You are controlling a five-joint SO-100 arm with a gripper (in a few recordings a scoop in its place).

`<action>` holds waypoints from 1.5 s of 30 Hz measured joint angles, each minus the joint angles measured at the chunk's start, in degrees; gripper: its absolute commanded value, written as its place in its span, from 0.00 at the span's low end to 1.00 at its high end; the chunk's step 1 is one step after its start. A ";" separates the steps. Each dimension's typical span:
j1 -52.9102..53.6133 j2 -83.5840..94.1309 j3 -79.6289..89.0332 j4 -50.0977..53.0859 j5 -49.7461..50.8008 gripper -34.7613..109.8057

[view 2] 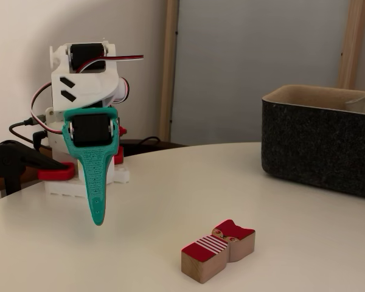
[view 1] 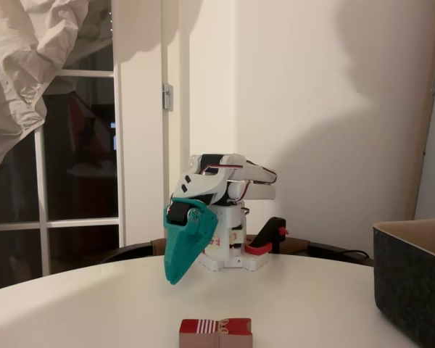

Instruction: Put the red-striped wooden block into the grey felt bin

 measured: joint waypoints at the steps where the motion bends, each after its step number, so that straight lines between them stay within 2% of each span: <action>1: 0.00 0.00 0.00 0.00 0.00 0.24; 40: 0.00 0.00 0.00 0.00 0.00 0.24; 45: 0.00 0.00 -0.18 0.00 3.87 0.24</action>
